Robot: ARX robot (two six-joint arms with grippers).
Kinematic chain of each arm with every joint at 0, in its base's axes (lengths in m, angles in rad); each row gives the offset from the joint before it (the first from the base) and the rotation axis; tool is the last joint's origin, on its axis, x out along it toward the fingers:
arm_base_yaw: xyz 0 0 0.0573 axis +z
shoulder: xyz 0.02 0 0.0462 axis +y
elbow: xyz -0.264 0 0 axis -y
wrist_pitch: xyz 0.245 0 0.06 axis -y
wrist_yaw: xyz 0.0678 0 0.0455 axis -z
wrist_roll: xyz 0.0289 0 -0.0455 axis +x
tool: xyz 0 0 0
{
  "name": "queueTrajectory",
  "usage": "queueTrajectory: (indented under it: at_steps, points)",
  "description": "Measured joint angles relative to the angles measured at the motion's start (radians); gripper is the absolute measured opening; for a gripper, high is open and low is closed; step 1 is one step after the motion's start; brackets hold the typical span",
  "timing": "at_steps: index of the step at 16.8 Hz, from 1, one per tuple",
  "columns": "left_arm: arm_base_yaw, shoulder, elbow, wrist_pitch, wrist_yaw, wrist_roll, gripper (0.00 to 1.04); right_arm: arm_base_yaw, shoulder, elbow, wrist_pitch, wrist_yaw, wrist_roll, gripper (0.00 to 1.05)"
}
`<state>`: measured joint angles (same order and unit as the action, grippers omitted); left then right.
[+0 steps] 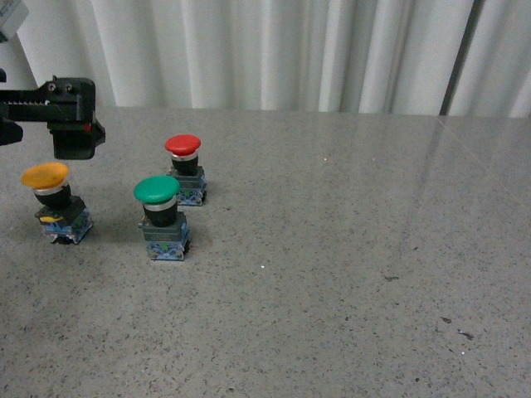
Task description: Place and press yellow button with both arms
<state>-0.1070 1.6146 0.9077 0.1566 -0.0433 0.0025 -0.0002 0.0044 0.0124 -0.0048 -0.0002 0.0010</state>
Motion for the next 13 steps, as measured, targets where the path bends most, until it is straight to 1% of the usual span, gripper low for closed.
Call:
queueTrajectory:
  at_steps: [1,3,4,6,11,13]
  points:
    - [-0.023,-0.001,-0.019,0.001,-0.027,0.0,0.98,0.0,0.0,0.0,0.0,0.0,0.0,0.98]
    - [-0.061,-0.002,-0.051,0.003,-0.043,0.003,0.98,0.0,0.0,0.0,0.001,0.0,0.0,0.98]
    - [-0.067,-0.005,-0.061,0.003,-0.051,0.004,0.98,0.0,0.0,0.0,0.0,0.0,0.0,0.98]
    - [-0.062,-0.012,-0.085,0.016,-0.088,0.006,0.98,0.0,0.0,0.0,0.0,0.0,0.0,0.98]
    - [-0.044,-0.056,-0.103,0.022,-0.104,0.006,0.98,0.0,0.0,0.0,0.0,0.0,0.0,0.98]
    - [-0.044,-0.045,-0.111,0.017,-0.096,0.005,0.98,0.0,0.0,0.0,0.0,0.0,0.0,0.98]
